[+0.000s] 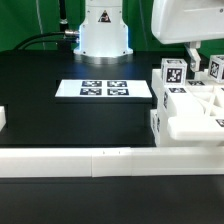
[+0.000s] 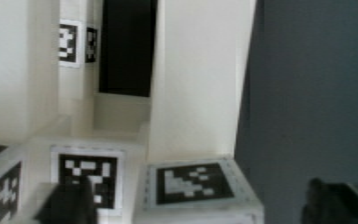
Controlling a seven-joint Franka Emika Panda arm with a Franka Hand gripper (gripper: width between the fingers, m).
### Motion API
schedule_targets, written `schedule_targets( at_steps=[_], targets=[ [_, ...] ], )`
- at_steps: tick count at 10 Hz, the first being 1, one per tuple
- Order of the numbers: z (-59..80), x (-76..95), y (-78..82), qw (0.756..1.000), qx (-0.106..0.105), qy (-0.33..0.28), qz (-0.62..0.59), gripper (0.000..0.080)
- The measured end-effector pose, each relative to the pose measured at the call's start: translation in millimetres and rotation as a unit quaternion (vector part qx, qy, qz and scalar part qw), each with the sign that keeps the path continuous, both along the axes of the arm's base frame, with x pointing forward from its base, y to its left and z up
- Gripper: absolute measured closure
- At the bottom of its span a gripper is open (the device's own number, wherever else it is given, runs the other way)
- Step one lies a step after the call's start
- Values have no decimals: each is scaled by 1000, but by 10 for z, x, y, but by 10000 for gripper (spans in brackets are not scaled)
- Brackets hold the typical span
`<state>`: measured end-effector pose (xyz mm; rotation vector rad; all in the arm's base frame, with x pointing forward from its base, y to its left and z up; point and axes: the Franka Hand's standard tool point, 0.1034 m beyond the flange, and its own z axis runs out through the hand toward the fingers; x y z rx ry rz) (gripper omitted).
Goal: Assemble chair
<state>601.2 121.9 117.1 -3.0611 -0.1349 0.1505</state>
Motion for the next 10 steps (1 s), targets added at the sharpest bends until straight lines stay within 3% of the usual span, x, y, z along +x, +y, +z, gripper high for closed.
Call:
schedule_targets(
  at_steps=[1, 2, 7, 10],
  targets=[
    [0, 0, 0, 1000, 0, 0, 0, 327],
    [-1, 0, -1, 1000, 0, 0, 0, 482],
    [1, -52, -28, 996, -3, -21, -84, 515],
    [-14, -145, -49, 956, -4, -33, -290, 515]
  ],
)
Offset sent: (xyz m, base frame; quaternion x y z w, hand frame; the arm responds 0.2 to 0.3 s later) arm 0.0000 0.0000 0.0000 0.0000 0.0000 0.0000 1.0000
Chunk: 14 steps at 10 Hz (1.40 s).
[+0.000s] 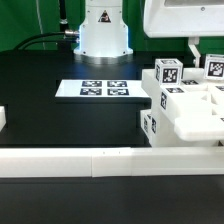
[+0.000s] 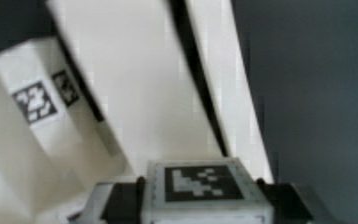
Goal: Assemble chair
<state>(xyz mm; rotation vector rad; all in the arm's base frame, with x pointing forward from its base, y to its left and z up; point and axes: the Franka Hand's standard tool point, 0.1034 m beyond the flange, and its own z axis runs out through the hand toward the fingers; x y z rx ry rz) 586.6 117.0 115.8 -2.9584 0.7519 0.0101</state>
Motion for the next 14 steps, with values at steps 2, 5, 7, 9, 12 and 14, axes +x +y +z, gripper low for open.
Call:
schedule_targets(
  at_steps=[2, 5, 7, 9, 12, 14],
  targets=[
    [0, 6, 8, 998, 2, 6, -64, 515],
    [-1, 5, 21, 991, 7, 12, -134, 515],
    [-2, 0, 11, 971, 20, 21, -239, 515],
    [-8, -22, 21, 932, 35, 24, -359, 515],
    [-9, -12, 51, 899, 47, 33, -434, 422],
    [-18, -14, 51, 911, 46, 30, -409, 248]
  ],
)
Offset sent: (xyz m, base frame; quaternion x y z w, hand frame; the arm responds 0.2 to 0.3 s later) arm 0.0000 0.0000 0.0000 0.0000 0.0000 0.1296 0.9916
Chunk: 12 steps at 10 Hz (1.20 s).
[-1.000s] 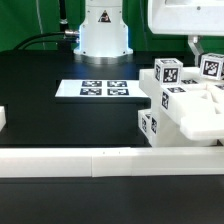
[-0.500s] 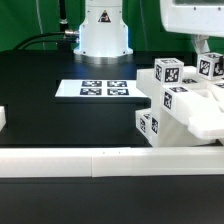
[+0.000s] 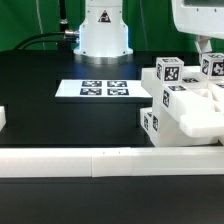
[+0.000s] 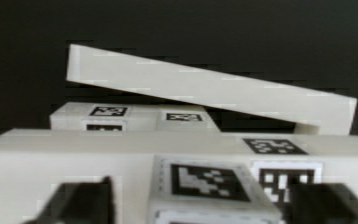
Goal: Assemble chair
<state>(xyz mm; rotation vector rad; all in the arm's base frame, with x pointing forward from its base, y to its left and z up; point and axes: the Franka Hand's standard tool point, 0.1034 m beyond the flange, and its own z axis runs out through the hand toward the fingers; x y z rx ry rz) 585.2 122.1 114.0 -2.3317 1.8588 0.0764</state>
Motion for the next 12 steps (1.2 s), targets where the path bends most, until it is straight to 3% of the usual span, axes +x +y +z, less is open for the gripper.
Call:
schedule_targets(
  at_steps=[1, 2, 5, 9, 12],
  targets=[
    [13, 9, 6, 1000, -1, -2, 19, 248],
    [6, 7, 4, 999, -3, -4, 37, 170],
    [-2, 0, 2, 987, -11, -21, 160, 151],
    [18, -4, -14, 911, -30, -43, 410, 151],
    [43, 15, -18, 834, -52, -51, 546, 151]
  ],
)
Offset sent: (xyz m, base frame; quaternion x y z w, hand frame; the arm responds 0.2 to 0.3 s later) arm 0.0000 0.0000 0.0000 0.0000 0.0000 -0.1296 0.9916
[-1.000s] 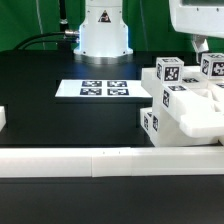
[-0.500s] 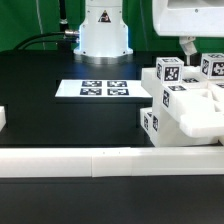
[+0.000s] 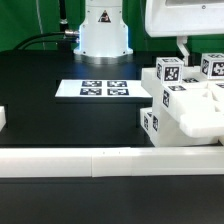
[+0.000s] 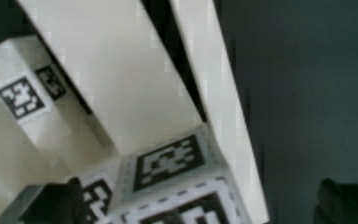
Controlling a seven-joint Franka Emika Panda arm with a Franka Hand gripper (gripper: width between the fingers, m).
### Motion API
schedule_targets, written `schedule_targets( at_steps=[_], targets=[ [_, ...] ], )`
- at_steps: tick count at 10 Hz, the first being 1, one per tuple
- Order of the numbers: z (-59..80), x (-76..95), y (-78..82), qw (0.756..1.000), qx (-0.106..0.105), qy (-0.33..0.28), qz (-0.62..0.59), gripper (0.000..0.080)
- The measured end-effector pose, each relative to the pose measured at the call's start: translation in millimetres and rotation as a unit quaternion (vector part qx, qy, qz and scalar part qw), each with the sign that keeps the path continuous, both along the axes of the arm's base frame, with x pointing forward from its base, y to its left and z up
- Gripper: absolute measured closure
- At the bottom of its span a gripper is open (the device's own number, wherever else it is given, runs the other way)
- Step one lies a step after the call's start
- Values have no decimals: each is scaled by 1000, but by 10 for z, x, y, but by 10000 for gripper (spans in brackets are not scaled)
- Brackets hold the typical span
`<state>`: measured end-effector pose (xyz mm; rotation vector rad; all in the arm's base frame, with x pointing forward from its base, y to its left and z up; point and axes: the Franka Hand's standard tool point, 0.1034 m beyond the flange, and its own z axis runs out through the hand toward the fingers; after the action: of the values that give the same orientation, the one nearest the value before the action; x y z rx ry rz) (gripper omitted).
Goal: Assemble chair
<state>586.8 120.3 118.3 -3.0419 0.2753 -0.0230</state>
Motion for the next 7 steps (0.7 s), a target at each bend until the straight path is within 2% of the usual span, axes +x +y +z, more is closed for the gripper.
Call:
schedule_targets(
  at_steps=[3, 4, 5, 6, 7],
  targets=[
    [-7, 8, -16, 996, -9, -14, 90, 151],
    [-11, 8, -19, 996, -9, -14, 91, 290],
    [-13, 8, -19, 996, -9, -14, 91, 290],
    [-14, 7, -19, 996, -9, -14, 91, 430],
    [-13, 8, -19, 996, -9, -14, 91, 517]
  ],
)
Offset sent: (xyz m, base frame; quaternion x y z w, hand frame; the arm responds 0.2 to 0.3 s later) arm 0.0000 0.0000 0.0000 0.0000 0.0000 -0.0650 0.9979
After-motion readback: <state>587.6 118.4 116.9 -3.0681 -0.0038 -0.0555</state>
